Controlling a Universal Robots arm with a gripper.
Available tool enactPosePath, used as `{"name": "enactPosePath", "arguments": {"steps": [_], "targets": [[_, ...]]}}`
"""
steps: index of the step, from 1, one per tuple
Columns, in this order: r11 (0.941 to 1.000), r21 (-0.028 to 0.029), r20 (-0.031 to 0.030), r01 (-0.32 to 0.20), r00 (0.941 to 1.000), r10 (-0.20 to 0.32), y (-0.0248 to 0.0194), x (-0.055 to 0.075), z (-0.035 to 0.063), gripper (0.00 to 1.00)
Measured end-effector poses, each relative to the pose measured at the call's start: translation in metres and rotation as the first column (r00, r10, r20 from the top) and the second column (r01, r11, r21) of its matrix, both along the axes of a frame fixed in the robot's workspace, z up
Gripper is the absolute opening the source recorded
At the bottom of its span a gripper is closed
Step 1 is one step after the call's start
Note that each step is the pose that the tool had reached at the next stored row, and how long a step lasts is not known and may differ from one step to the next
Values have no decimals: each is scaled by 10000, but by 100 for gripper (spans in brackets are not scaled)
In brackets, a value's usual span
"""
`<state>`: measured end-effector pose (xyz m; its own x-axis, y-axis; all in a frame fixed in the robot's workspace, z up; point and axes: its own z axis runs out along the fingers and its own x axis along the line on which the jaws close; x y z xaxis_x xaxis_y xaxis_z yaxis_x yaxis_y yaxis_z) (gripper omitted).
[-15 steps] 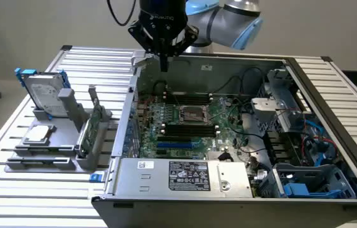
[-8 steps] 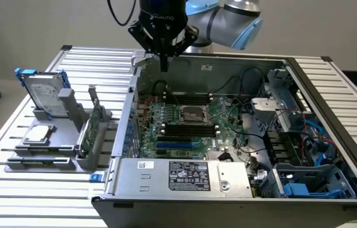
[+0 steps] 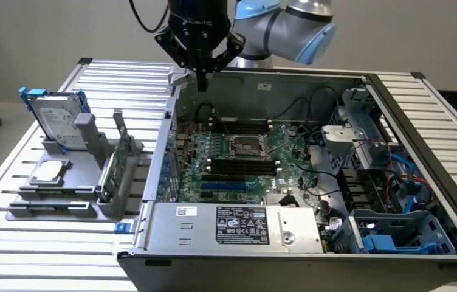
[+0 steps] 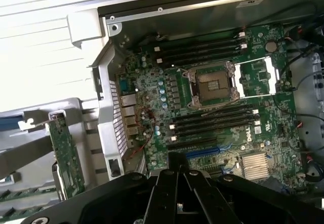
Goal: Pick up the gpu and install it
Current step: 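Reach for the gpu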
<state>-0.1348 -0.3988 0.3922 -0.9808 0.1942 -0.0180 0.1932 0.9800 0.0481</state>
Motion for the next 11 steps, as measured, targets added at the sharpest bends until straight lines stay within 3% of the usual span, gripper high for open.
{"name": "enactPosePath", "arguments": {"steps": [11], "targets": [[10000,-74,-32,-5,10000,5,0,-503,-61,11]]}}
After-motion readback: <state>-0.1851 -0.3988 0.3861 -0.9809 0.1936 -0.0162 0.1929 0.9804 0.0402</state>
